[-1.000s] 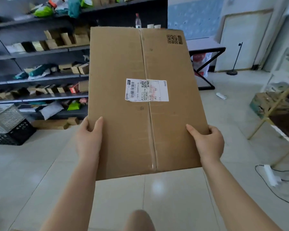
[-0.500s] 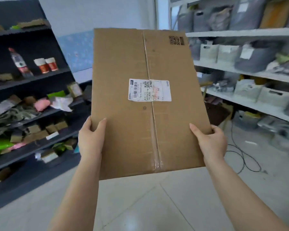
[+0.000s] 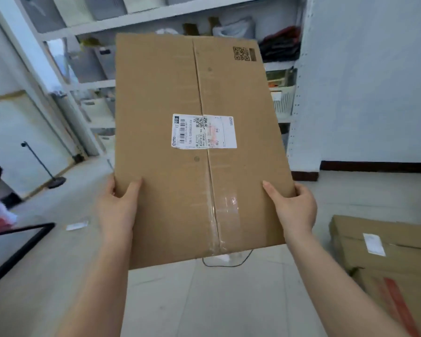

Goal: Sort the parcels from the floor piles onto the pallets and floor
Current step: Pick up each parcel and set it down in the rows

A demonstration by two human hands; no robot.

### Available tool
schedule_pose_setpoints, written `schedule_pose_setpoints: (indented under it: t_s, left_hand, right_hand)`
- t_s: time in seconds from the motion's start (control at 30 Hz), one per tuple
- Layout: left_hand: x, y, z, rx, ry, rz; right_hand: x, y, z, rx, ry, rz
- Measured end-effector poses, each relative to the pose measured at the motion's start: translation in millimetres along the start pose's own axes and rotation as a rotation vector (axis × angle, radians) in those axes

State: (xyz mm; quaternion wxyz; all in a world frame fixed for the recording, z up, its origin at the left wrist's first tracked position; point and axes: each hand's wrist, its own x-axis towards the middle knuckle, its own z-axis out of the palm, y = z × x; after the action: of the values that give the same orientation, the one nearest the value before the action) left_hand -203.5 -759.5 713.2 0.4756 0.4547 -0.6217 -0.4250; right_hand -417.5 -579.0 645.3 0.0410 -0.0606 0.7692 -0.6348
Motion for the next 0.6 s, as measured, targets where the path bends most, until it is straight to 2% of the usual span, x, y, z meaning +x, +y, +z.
schedule_pose_setpoints:
  t_s: [0.33,0.6]
  left_hand:
    - [90,20,254,-0.059,-0.302,0.088]
    - [125,36,464,-0.144,-0.711,0.111]
  right_hand:
    - [183,3,-43,0.048,0.328,0.035]
    - [284,21,-78,-0.056,0.72,0.135]
